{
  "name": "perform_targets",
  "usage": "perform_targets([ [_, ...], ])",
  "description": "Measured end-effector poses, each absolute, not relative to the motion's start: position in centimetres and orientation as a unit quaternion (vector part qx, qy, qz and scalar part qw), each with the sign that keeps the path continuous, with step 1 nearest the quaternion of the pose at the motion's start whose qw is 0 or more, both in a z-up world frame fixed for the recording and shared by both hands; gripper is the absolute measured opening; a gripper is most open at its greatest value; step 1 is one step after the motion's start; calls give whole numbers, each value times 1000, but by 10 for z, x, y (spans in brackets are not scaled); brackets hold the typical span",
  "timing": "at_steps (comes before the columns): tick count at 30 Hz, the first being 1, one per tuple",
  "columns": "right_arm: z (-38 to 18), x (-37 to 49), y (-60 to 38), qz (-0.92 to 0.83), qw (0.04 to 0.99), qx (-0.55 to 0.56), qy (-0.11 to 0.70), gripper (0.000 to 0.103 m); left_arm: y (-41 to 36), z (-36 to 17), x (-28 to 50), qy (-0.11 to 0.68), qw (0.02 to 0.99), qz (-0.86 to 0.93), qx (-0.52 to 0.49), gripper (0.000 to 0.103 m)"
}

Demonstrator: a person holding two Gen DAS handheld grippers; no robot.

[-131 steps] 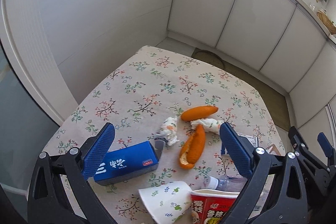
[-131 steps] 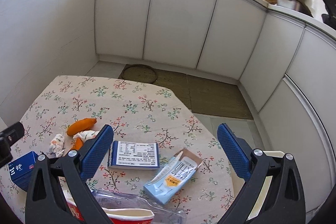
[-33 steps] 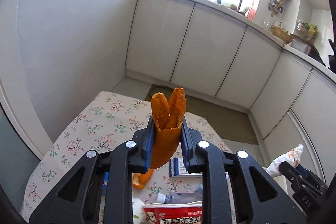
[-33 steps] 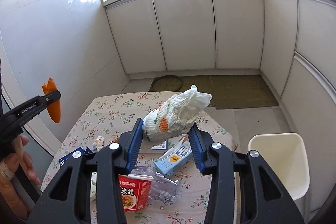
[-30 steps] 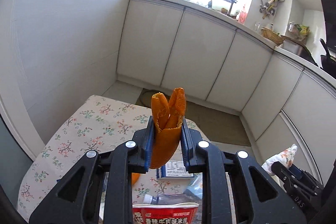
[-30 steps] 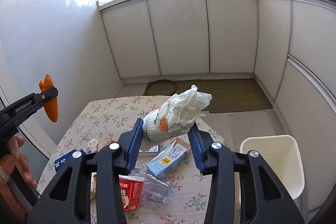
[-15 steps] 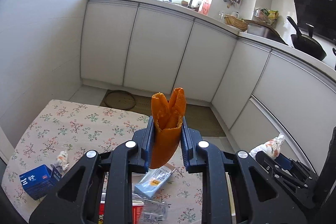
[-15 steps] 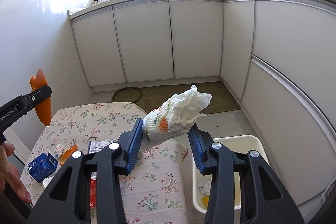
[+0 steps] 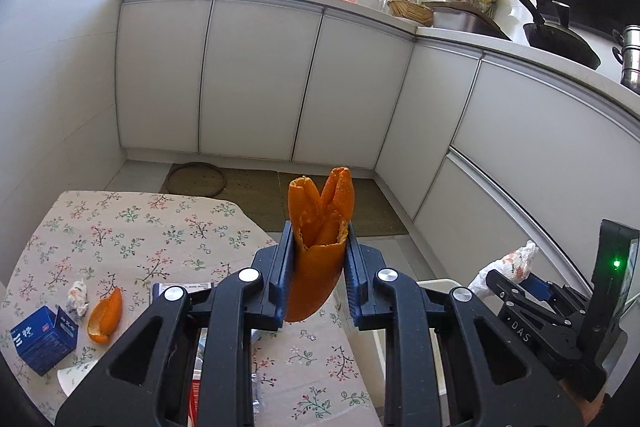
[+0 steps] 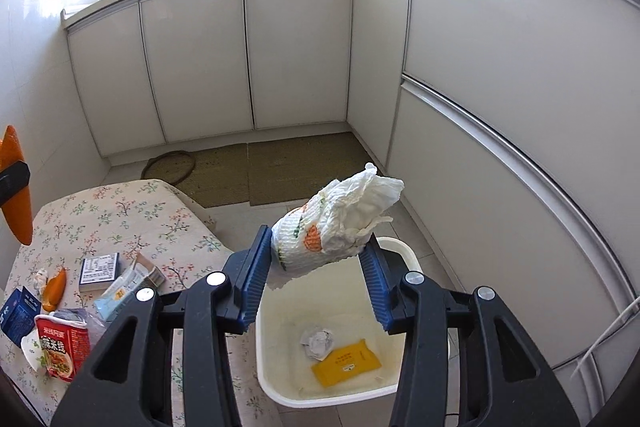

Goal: Collect trash
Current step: 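Carry the tissue and orange peel in both tools over the white bin, then open the left tool over the bin, dropping the orange peel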

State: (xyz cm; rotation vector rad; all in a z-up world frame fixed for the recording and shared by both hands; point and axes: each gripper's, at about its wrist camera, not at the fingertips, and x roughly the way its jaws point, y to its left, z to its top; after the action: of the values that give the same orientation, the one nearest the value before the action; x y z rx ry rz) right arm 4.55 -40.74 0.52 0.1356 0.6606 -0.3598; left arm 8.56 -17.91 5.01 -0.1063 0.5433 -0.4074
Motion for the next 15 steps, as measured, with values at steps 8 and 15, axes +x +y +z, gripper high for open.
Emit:
perform_targets([
  [8,-5,38,-429,-196,918,75,337,76,-219,47,77,275,929,-243,-48,22],
  [15,7,13,-458,-257,914,91,301,87,-262,43,71,279,912,-299,-44,22],
])
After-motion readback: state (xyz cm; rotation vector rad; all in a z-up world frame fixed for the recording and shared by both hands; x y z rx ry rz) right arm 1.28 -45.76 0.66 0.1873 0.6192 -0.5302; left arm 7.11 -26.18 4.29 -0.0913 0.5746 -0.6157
